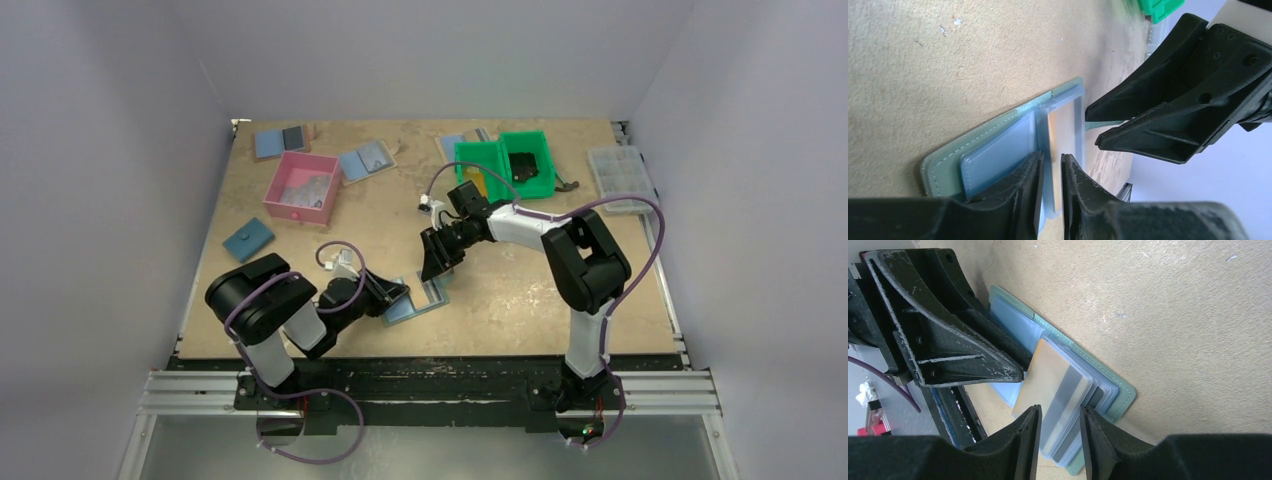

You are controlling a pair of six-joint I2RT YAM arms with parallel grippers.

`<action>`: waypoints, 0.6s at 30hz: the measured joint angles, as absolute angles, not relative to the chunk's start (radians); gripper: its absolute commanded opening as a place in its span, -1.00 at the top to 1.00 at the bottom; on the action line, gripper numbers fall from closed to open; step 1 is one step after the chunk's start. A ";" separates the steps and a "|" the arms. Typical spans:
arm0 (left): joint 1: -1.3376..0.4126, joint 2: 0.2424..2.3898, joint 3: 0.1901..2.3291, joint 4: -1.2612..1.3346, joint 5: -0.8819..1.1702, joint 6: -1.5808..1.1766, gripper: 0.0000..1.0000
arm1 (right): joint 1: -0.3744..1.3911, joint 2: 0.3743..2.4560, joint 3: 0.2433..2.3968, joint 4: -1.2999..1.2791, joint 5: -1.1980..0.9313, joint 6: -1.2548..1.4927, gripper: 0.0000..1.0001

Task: Take the credit cards out of the card holder
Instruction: Pick up the card holder from the center of the board.

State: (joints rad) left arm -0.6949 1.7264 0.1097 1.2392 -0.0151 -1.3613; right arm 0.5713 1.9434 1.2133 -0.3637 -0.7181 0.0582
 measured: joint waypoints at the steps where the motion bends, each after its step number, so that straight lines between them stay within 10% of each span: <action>1: -0.695 1.728 0.112 1.236 -0.015 -1.361 0.62 | 0.571 1.943 1.213 -0.364 -0.715 0.058 0.14; 18: -0.693 1.792 0.129 1.279 -0.005 -1.370 0.74 | 0.563 1.954 1.213 -0.356 -0.796 0.076 0.19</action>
